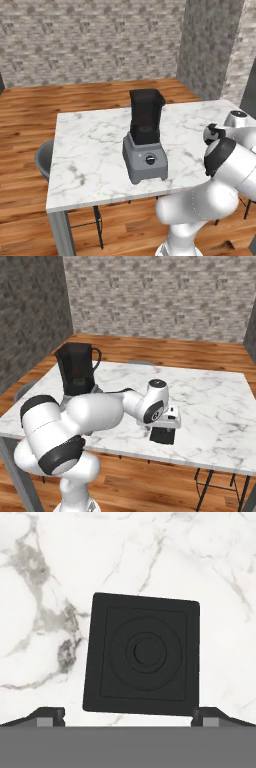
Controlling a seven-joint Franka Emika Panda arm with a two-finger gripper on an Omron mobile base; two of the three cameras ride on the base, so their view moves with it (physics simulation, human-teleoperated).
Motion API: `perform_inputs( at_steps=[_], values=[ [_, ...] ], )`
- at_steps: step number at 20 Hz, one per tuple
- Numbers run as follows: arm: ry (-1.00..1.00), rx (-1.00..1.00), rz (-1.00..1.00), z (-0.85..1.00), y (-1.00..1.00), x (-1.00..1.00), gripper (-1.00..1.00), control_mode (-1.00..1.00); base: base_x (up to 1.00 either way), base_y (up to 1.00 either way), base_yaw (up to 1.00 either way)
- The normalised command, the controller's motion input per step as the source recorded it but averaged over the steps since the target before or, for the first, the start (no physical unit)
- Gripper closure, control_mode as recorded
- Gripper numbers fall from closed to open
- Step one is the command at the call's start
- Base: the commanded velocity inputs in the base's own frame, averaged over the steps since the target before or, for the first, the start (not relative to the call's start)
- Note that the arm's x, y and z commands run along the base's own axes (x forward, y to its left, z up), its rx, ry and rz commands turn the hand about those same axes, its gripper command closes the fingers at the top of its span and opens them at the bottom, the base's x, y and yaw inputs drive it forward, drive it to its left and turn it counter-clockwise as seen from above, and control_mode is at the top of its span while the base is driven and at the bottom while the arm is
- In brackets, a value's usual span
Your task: Open the blender lid, put the apple in the blender, close the lid, and start the blender.
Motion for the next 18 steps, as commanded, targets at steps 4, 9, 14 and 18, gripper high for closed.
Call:
perform_inputs(
  at_steps=[4, 9, 14, 18],
  values=[
    [0.02, 0.02, 0.06, -0.08, -0.01, 0.31, -1.0, -1.0, 0.0, 0.0, 0.0],
    [0.0, 0.02, 0.08, -0.18, -0.06, 0.11, -1.0, -1.0, 0.0, 0.0, 0.0],
    [0.0, 0.01, 0.07, -0.23, 0.0, 0.0, -1.0, -1.0, 0.0, 0.0, 0.0],
    [0.0, 0.0, 0.06, -0.16, 0.0, 0.09, -1.0, -1.0, 0.0, 0.0, 0.0]
  ],
)
